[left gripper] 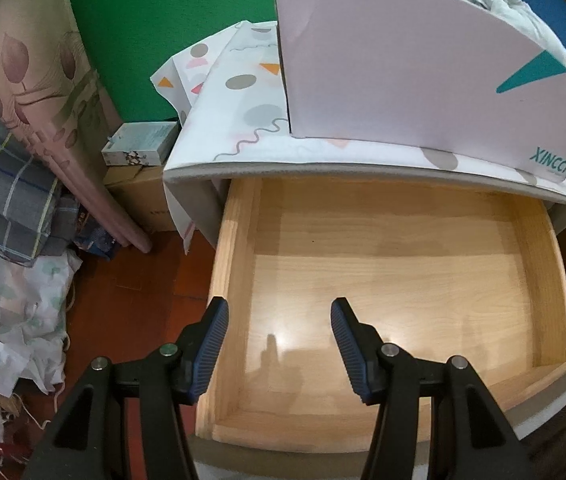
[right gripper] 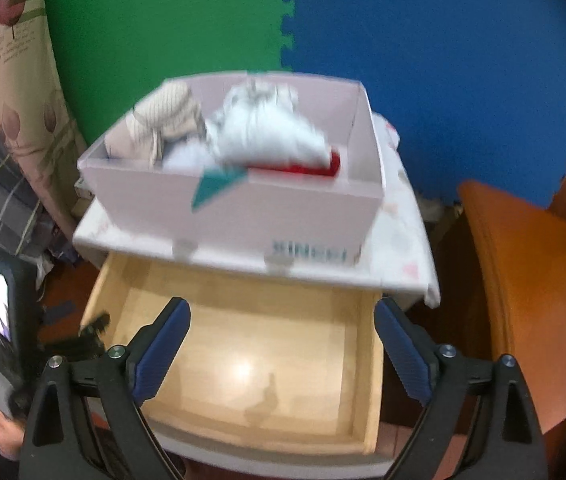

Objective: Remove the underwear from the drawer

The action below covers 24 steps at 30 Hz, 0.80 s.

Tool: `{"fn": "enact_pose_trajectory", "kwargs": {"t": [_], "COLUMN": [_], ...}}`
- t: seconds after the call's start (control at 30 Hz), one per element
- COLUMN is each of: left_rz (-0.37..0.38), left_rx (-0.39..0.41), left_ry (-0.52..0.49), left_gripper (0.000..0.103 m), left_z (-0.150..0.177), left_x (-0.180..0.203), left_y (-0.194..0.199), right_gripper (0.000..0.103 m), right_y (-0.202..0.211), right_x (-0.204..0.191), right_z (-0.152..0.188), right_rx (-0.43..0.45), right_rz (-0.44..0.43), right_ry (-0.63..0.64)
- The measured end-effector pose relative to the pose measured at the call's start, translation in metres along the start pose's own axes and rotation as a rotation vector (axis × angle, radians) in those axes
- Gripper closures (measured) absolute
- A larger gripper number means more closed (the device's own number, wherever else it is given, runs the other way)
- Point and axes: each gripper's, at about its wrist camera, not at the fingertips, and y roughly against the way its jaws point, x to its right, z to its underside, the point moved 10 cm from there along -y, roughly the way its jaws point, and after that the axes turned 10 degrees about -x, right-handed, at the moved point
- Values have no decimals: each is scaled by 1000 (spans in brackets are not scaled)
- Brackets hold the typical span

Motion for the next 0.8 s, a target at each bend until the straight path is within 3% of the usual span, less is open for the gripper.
{"fn": "enact_pose_trajectory", "kwargs": {"t": [0.3,0.6,0.8], "left_rz": [23,10,11], "left_rx": [17,83,130], "left_ry": [-6,-61,-85], "left_gripper": [48,48,48], "left_z": [32,44,42], "left_x": [28,55,61], "left_y": [3,13,24], "right_gripper": [11,10,10], "right_y": [-45,-56,-56], "right_x": [1,9,14], "right_z": [77,106,104], "right_rx": [-19,16,33], "right_rz": [-4,-20,-72], "right_ry": [1,33,-13]}}
